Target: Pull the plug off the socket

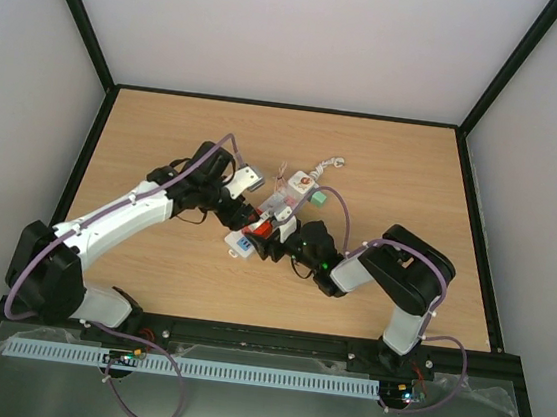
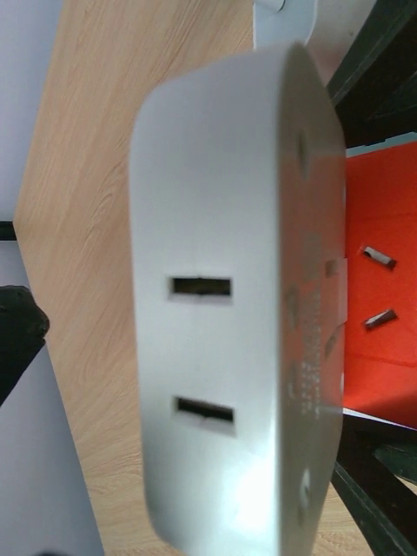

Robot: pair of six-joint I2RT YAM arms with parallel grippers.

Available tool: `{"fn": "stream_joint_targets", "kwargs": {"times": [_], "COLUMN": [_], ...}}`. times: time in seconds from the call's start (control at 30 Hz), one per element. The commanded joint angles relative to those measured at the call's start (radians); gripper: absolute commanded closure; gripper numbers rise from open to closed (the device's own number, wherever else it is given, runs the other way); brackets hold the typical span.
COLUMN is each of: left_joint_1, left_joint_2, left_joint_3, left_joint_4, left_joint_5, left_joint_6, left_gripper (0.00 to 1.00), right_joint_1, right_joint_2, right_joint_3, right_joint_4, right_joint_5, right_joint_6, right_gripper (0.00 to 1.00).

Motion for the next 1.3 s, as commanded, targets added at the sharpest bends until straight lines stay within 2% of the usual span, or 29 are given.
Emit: {"fn": "stream_joint_targets", "kwargs": {"times": [0.0, 0.23, 0.6, 0.67, 0.77, 0.87, 1.0, 1.13, 1.27], "left_joint_1": [-0.032, -0.076, -0.117, -0.119, -0.119, -0.119, -0.119, -0.119, -0.114], "left_joint_2": [-0.034, -0.002, 0.057, 0.057, 0.054, 0.054, 0.065, 0.082, 0.098], "left_joint_3": [-0.005, -0.004, 0.009, 0.004, -0.003, -0.008, -0.012, -0.004, 0.007], "left_joint_4": [-0.023, 0.011, 0.058, 0.06, 0.057, 0.046, 0.043, 0.046, 0.047], "left_joint_5": [-0.029, -0.082, -0.201, -0.222, -0.252, -0.207, -0.13, -0.141, -0.158], "left_joint_6": [0.015, -0.002, -0.034, -0.038, -0.045, -0.052, -0.081, -0.092, -0.123], "left_gripper": [0.23, 0.23, 0.3, 0.33, 0.43, 0.5, 0.53, 0.59, 0.61], "right_joint_1": [0.0, 0.0, 0.0, 0.0, 0.0, 0.0, 0.0, 0.0, 0.0], "right_joint_2": [-0.024, -0.029, 0.003, 0.007, 0.011, 0.013, 0.023, 0.027, 0.034], "right_joint_3": [-0.013, -0.01, -0.007, -0.007, -0.009, -0.007, -0.007, -0.007, -0.006], "right_joint_4": [0.071, 0.079, 0.087, 0.091, 0.091, 0.09, 0.09, 0.093, 0.09], "right_joint_5": [-0.006, -0.004, 0.037, 0.037, 0.038, 0.046, 0.043, 0.055, 0.061], "right_joint_6": [-0.014, -0.01, -0.023, -0.022, -0.025, -0.024, -0.022, -0.022, -0.021], "right_gripper": [0.19, 0.18, 0.2, 0.21, 0.23, 0.25, 0.27, 0.28, 0.29]}}
